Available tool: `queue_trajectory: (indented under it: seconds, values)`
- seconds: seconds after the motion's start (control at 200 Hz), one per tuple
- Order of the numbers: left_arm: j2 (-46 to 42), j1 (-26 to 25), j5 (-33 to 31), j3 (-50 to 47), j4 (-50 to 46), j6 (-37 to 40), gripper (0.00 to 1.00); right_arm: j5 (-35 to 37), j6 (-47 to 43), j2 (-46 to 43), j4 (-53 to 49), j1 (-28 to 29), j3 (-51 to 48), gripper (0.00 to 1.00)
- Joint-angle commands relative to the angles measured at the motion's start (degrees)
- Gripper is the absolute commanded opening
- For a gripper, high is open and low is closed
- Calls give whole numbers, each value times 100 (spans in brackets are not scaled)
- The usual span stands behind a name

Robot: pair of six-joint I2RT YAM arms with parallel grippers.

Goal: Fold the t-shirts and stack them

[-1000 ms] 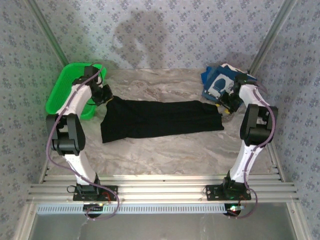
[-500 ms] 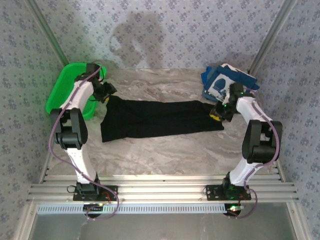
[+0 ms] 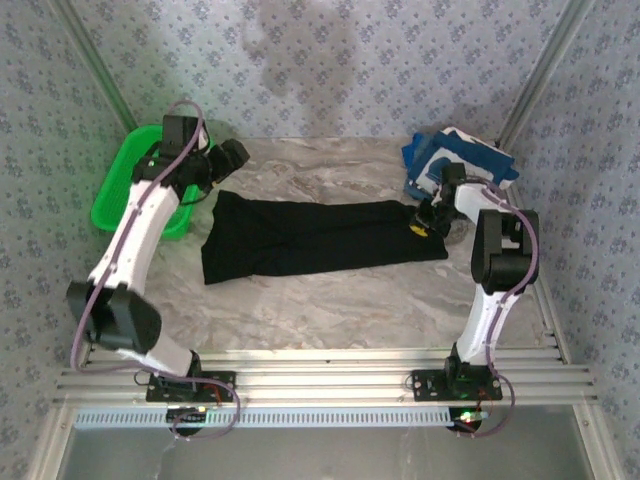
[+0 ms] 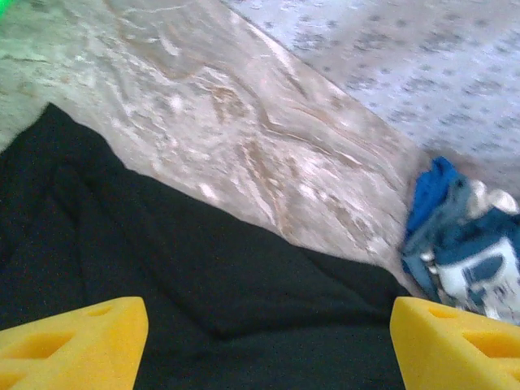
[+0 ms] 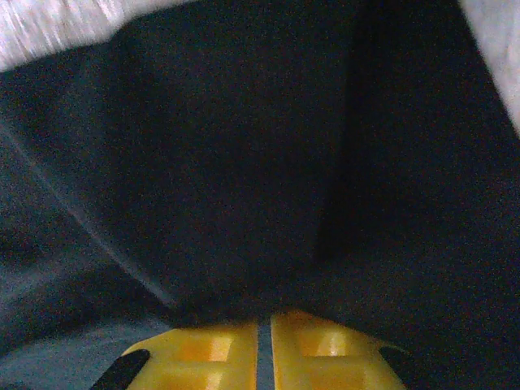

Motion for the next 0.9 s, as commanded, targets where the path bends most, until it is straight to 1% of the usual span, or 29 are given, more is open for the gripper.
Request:
queue_trajectory:
  seconds: [0.0,0.075,0.145,0.215,0.275,0.345,0.425,0.535,0.56,0.595,0.71,0.894]
  values:
    - [-483,-169,-150,-726,-80,64,78,286,174,243,30,-34,421,17]
    - [-931,-302,-221,-1303,13,11,78,262,170,431,-91,-83,628,19]
    - [-1283,-365,-293,-1743,-25,-84,78,279,139,404,-94,-95,625,22]
    - [-1535,-411,-444,-2034,-251,-177,79,301,100,202,-53,-100,454,32]
    - [-1671,-433,-523,-2243,-438,-255,79,296,64,-61,31,-92,224,36]
    - [-1727,-536,-597,-2471,-549,-314,79,255,-7,-424,76,-4,-131,42]
    - [-1580,-684,-741,-2586,-759,-342,78,202,-161,-773,1,145,-452,44]
    - [-1176,-804,-745,-2659,-842,-462,77,94,-279,-1229,21,370,-1020,46]
    - [-1095,-813,-722,-2715,-749,-532,75,81,-297,-1301,64,425,-1082,46]
    - [-982,-824,-631,-2811,-525,-627,75,47,-318,-1381,74,498,-1414,46]
    - [-520,-794,-512,-2965,158,-962,72,29,-452,-1481,308,677,-1769,46]
    - [115,-663,-693,-3009,911,-1431,68,-66,-654,-1548,413,981,-1740,46]
